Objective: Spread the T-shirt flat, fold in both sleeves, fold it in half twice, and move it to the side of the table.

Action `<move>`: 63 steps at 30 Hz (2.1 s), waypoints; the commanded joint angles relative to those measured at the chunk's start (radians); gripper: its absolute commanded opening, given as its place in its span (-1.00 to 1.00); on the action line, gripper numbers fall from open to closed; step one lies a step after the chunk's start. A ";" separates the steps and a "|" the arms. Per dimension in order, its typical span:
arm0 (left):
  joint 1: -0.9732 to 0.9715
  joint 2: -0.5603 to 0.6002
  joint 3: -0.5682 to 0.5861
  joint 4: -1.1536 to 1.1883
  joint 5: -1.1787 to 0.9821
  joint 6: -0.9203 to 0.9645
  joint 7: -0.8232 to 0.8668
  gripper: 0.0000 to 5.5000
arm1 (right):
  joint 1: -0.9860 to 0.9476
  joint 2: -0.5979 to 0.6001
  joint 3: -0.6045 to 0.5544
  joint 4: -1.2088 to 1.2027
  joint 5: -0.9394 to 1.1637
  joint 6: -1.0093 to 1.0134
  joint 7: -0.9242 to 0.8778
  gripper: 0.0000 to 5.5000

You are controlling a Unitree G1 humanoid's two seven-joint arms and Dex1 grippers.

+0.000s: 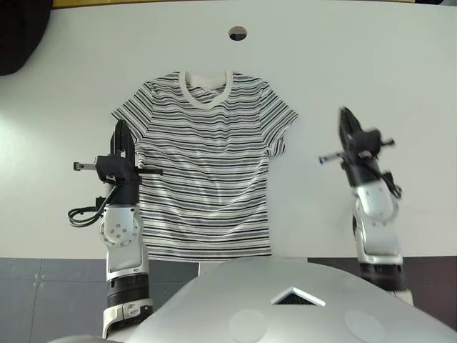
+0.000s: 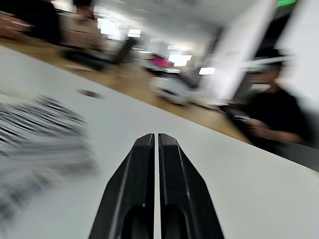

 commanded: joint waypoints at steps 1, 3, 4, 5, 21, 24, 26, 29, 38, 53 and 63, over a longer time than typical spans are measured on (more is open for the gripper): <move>-0.027 0.010 -0.004 0.044 0.007 0.001 -0.002 -0.96 | -0.176 0.036 0.076 0.122 0.017 0.145 0.068 -0.95; -0.035 0.012 -0.003 0.061 0.007 -0.005 0.000 -0.96 | -0.262 0.064 0.113 0.210 0.013 0.181 0.087 -0.95; -0.041 0.014 -0.004 0.070 0.008 -0.007 0.000 -0.96 | -0.304 0.074 0.135 0.276 0.005 0.200 0.101 -0.95; -0.047 0.014 -0.006 0.078 0.008 -0.009 0.000 -0.96 | -0.341 0.080 0.151 0.338 -0.004 0.219 0.108 -0.95; -0.056 -0.002 -0.038 0.063 0.025 -0.009 0.012 -0.96 | -0.445 -0.165 0.173 0.656 -0.100 0.349 0.157 -0.95; -0.056 -0.001 -0.036 0.061 0.024 -0.009 0.012 -0.96 | -0.459 -0.227 0.130 0.724 -0.091 0.293 0.142 -0.95; -0.055 -0.001 -0.034 0.061 0.024 -0.010 0.014 -0.96 | -0.475 -0.249 0.118 0.763 -0.091 0.254 0.136 -0.95; -0.059 -0.001 -0.034 0.067 0.024 -0.011 0.016 -0.96 | -0.496 -0.254 0.106 0.809 -0.083 0.194 0.125 -0.95; -0.057 -0.007 -0.042 0.054 0.024 -0.010 0.018 -0.96 | -0.257 -0.242 0.147 0.115 0.229 -0.082 0.388 -0.95; -0.061 -0.012 -0.048 0.041 0.026 0.002 0.013 -0.96 | 0.060 -0.599 0.436 -0.215 0.110 0.113 0.755 -0.95; -0.165 0.029 -0.054 0.062 -0.237 0.338 -0.170 -0.96 | 0.110 -0.775 0.455 -0.229 0.070 0.212 0.865 -0.95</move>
